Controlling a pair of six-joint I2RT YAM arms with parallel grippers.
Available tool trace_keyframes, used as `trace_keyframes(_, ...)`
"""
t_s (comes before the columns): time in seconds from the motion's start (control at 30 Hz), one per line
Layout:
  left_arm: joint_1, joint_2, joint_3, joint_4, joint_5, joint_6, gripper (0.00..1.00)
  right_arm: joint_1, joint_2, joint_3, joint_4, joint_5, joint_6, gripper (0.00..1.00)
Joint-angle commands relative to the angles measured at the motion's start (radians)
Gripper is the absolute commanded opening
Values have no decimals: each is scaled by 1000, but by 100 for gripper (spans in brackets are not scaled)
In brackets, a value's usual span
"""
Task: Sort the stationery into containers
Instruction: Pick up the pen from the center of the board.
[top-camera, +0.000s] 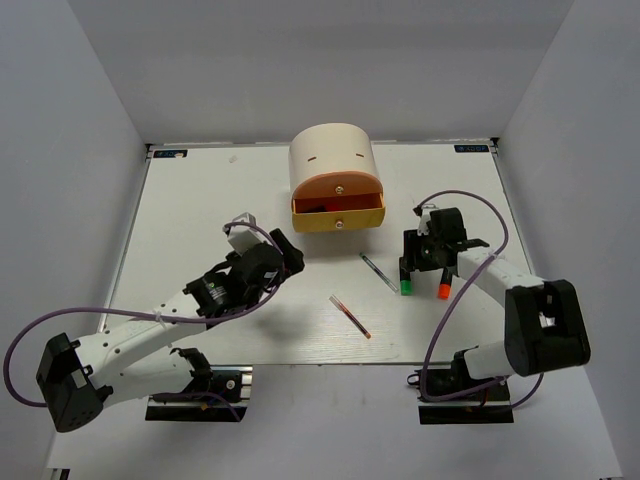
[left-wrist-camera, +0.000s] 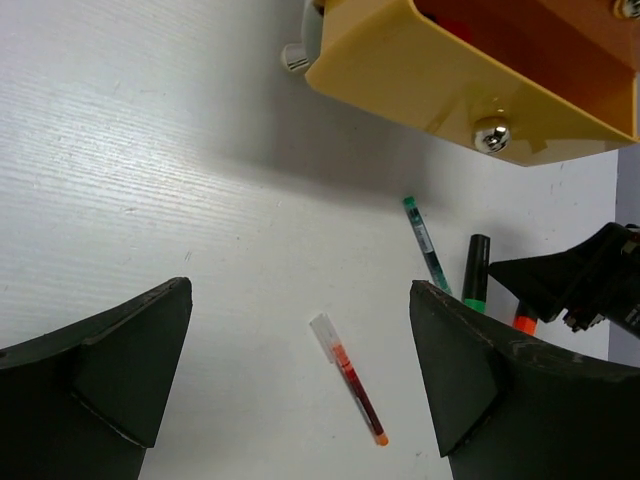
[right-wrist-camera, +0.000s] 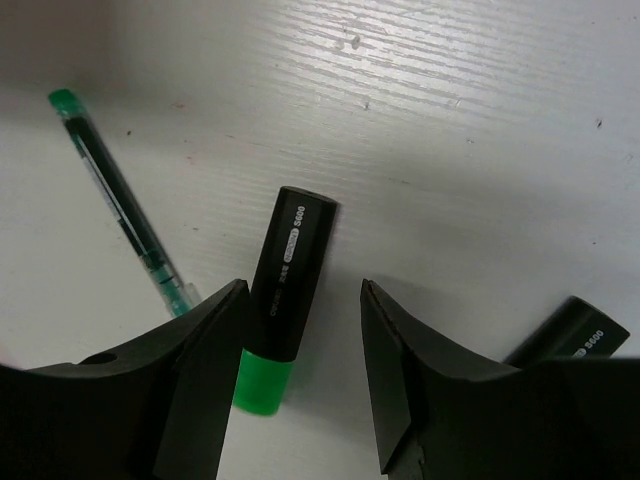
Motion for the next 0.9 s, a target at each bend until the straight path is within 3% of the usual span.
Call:
trace_keyframes(0.0, -5, -22, -12, -28, 18, -39, 99, -1, 48, 54, -8, 27, 9, 55)
trace_keyframes(0.6, -5, 71, -34, 18, 75, -30, 99, 59, 149, 40, 17, 57, -29, 55)
trace_keyframes(0.67, -5, 81, -34, 27, 75, -30, 99, 65, 149, 31, 12, 72, -32, 49)
trace_keyframes(0.87, -5, 101, -34, 36, 84, -11, 99, 67, 128, 45, -32, 31, -46, 19)
